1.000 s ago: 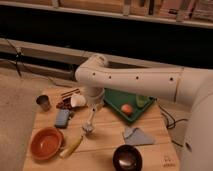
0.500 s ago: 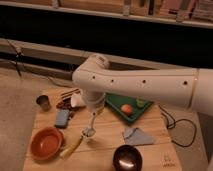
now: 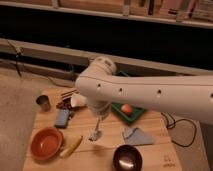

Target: Wipe purple bowl with brush

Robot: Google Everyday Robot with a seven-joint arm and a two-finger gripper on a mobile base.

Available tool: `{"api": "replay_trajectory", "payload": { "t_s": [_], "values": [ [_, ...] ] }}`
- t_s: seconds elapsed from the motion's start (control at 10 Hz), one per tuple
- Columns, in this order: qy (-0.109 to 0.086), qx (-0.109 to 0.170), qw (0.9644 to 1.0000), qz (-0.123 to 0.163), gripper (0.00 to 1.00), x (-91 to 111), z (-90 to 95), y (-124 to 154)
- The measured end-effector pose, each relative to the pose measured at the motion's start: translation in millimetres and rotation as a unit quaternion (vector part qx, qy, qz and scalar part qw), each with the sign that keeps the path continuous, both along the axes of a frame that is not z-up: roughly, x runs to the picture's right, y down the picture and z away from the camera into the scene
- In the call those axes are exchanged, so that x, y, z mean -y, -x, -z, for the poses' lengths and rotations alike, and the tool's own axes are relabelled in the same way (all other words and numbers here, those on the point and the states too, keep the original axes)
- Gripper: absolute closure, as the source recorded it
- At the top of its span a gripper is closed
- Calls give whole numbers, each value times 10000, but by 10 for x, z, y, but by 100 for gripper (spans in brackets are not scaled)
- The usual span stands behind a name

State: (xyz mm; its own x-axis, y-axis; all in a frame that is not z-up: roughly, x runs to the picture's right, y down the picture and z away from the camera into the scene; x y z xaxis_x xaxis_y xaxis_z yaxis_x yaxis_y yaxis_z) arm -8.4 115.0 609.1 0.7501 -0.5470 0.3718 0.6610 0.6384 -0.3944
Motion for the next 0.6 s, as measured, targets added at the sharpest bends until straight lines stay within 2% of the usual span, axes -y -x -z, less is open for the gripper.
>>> {"api": "replay_trajectory", "payload": {
  "t_s": [0.4, 0.6],
  "values": [
    [-90, -200, 9996, -174, 100, -75, 194, -189],
    [-140, -215, 9995, -174, 100, -118, 303, -164]
  ]
}}
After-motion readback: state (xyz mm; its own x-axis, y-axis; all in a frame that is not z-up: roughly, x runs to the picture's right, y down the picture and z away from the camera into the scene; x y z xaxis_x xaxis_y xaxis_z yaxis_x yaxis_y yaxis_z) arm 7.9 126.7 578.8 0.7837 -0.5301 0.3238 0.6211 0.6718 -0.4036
